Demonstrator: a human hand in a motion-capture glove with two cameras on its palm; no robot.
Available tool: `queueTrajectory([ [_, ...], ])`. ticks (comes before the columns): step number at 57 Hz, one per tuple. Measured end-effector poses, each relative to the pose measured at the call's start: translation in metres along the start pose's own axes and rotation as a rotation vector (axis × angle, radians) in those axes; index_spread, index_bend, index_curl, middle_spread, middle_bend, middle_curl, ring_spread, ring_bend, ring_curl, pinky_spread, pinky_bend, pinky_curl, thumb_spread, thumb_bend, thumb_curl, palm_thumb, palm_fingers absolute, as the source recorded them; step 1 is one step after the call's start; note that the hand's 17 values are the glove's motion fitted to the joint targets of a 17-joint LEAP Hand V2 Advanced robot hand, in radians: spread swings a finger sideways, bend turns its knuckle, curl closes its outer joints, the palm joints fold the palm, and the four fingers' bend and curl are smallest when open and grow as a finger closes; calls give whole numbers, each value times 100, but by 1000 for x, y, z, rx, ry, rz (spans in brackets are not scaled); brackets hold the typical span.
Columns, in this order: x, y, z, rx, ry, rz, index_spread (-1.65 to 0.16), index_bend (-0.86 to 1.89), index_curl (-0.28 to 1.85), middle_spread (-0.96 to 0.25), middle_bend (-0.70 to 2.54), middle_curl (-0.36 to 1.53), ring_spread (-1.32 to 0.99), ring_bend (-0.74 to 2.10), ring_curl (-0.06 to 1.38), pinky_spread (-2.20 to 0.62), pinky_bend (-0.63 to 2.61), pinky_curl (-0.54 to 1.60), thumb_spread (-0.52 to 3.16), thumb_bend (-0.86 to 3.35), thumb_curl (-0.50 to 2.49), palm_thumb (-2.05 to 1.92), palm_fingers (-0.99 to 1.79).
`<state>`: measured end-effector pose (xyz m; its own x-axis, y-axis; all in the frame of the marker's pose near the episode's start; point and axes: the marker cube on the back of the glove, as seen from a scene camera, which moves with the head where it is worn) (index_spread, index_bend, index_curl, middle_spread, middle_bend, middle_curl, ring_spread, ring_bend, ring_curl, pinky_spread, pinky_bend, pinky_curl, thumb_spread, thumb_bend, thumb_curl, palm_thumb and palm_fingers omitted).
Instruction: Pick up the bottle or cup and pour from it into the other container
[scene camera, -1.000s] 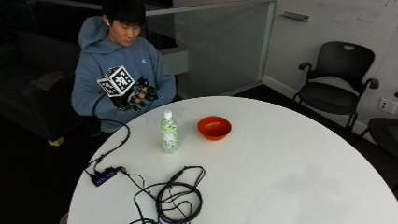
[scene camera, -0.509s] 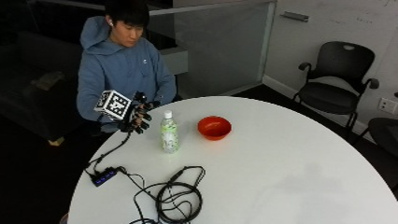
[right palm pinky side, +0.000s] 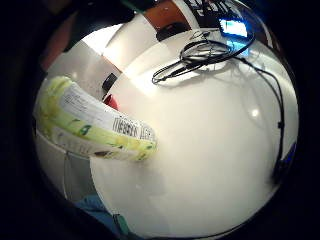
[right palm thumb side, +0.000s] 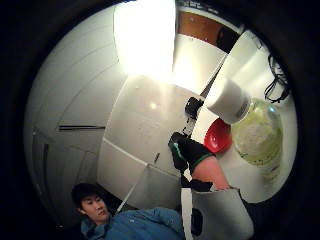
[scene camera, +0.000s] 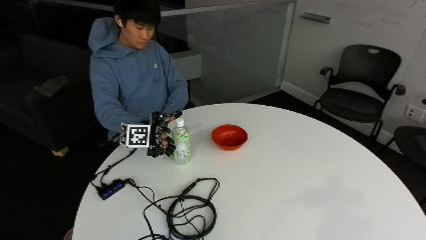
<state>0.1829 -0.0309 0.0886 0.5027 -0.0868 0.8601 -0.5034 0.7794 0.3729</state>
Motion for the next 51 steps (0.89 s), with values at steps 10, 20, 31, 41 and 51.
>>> queueTrajectory([
  [10,7,0,20,26,-91,51,-33,11,18,8,19,31,17,63,32,28,76,31,92,-3,38,59,8],
  [20,15,-13,33,144,-117,-10,-32,11,17,9,20,31,18,64,32,28,78,30,91,-3,38,60,7],
  [31,15,1,36,46,-171,47,-30,12,17,10,20,32,18,68,32,29,81,31,90,-2,38,64,17],
  [41,12,-3,39,99,-210,63,-28,18,22,10,20,32,17,64,30,28,79,29,85,-1,40,73,39],
  [51,12,-3,40,156,-222,45,-20,28,31,7,20,34,6,57,29,17,69,27,79,4,47,95,89],
])
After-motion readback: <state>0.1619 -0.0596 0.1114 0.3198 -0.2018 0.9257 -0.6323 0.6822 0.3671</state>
